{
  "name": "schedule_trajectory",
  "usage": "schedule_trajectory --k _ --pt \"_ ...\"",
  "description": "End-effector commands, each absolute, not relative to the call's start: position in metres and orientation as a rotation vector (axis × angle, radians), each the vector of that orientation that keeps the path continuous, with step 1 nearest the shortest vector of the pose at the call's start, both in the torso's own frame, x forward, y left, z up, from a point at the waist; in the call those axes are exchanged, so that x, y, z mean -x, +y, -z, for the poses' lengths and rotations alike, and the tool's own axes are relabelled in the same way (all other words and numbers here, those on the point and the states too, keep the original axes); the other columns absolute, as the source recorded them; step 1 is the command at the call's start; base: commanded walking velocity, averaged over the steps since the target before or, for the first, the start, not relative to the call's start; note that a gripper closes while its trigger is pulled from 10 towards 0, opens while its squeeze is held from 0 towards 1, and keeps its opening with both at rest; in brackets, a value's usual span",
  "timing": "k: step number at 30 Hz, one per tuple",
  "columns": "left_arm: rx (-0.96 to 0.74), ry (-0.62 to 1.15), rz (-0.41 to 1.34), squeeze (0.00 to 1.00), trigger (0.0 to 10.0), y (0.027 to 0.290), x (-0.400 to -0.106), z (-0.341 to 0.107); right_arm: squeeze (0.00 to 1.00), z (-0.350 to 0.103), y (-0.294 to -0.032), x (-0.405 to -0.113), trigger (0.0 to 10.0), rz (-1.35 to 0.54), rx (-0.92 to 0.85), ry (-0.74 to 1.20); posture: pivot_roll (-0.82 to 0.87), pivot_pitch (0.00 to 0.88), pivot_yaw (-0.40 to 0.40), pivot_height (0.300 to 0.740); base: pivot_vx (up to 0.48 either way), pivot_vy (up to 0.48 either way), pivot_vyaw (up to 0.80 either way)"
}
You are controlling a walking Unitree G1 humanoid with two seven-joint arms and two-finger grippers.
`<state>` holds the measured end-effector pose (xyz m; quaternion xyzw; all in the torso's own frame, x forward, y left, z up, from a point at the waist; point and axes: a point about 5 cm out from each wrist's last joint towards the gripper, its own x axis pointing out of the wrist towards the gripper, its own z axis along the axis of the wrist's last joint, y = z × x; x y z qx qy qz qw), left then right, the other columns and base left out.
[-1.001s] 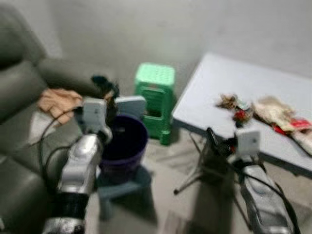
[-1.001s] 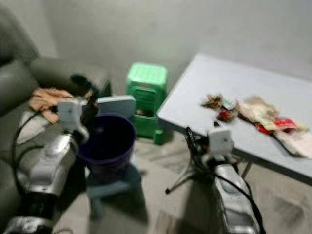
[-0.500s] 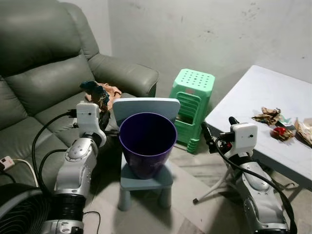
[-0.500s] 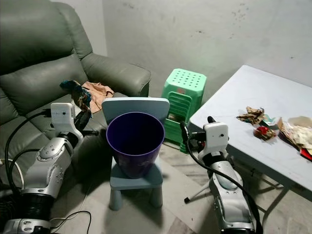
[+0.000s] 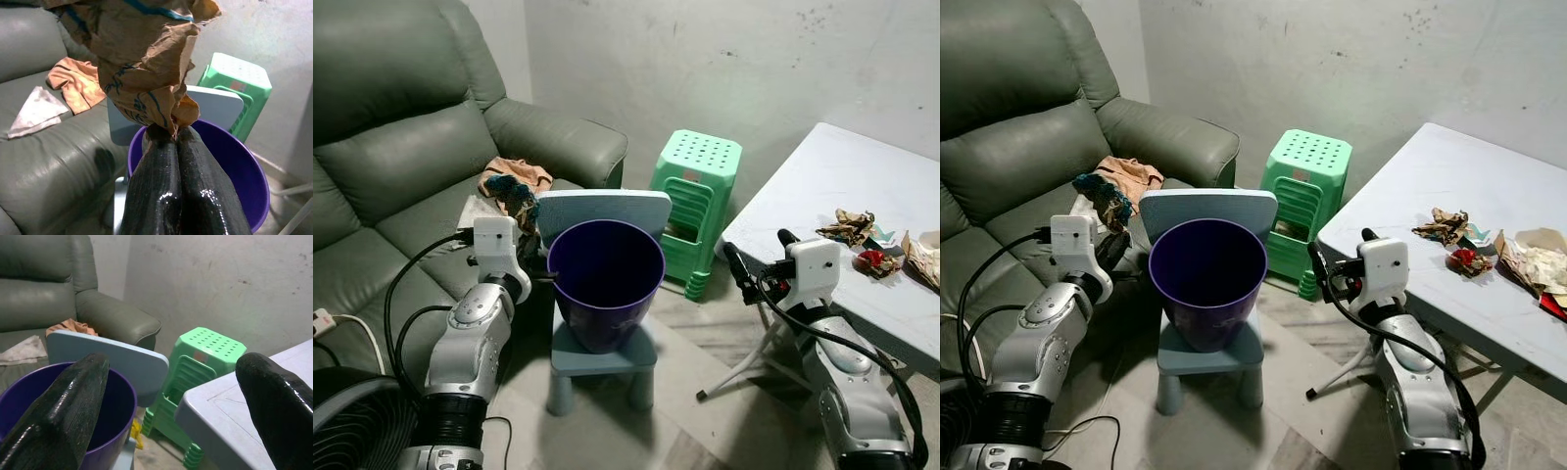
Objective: Picking trash to rubbish bin
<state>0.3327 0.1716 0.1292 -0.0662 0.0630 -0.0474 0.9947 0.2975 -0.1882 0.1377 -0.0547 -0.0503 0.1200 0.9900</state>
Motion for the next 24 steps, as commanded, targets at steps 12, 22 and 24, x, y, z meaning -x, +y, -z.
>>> schedule_trajectory --k 12,22,24 --pt "0.177 0.072 0.103 0.00 10.0 0.1670 -0.3373 -0.1440 0.00 -0.1410 -0.1853 -0.2969 10.0 -0.281 0.112 -0.105 0.00 0.051 -0.104 0.740 0.181 0.000 0.00" --pt "0.177 0.065 0.101 0.00 10.0 0.1683 -0.3390 -0.1465 0.00 -0.1414 -0.1852 -0.2970 10.0 -0.285 0.111 -0.108 0.00 0.051 -0.102 0.740 0.390 0.000 0.00" --pt "0.176 0.064 0.100 0.00 10.0 0.1678 -0.3393 -0.1472 0.00 -0.1414 -0.1850 -0.2968 10.0 -0.288 0.111 -0.108 0.00 0.053 -0.103 0.740 0.381 0.000 0.00"
